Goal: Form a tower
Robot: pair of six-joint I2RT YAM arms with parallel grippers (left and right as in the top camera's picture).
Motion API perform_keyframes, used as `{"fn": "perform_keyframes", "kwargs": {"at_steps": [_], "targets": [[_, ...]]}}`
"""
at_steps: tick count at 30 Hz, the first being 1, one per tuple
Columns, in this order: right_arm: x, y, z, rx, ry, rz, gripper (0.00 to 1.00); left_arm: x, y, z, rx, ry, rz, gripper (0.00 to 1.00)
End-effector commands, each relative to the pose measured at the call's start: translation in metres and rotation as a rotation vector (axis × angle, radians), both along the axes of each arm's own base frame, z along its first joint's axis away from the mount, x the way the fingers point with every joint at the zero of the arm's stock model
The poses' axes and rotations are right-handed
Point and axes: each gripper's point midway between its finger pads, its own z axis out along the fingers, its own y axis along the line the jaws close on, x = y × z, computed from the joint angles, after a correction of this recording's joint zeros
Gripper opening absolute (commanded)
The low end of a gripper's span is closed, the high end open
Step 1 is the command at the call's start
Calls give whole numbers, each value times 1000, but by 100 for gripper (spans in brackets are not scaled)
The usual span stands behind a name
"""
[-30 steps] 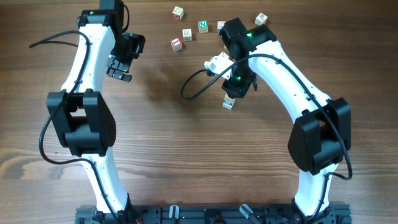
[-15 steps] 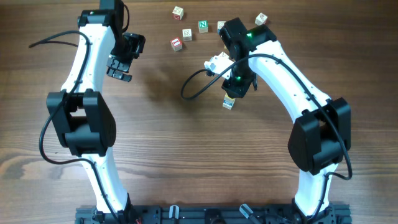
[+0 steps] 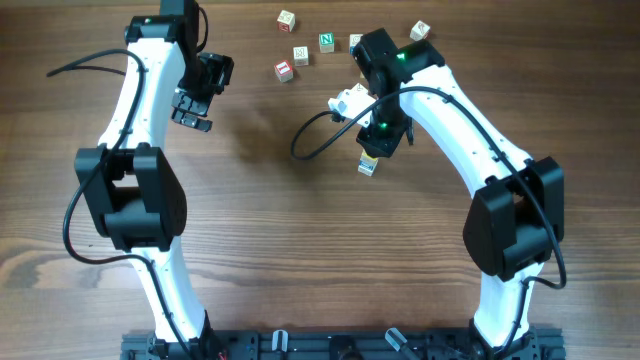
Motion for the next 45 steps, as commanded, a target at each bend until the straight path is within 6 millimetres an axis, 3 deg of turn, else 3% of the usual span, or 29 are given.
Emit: {"fn": "perform_keyframes", "kwargs": {"at_steps": [1, 13, 19, 24, 31, 45], "targets": [[-2, 3, -6, 12, 21, 22, 33, -1, 3, 11, 11, -26, -7, 100], [-3, 4, -6, 18, 25, 22, 34, -1, 3, 11, 11, -26, -7, 100], [-3, 4, -6, 17, 25, 18, 47, -1, 3, 11, 11, -26, -7, 100], [-3, 4, -6, 17, 25, 11, 50, -1, 3, 11, 11, -26, -7, 100], [0, 8, -6, 38, 19, -7, 68, -1, 3, 11, 11, -26, -7, 100], [-3, 12, -14, 39, 24, -5, 72, -1, 3, 11, 11, -26, -7, 100]]}}
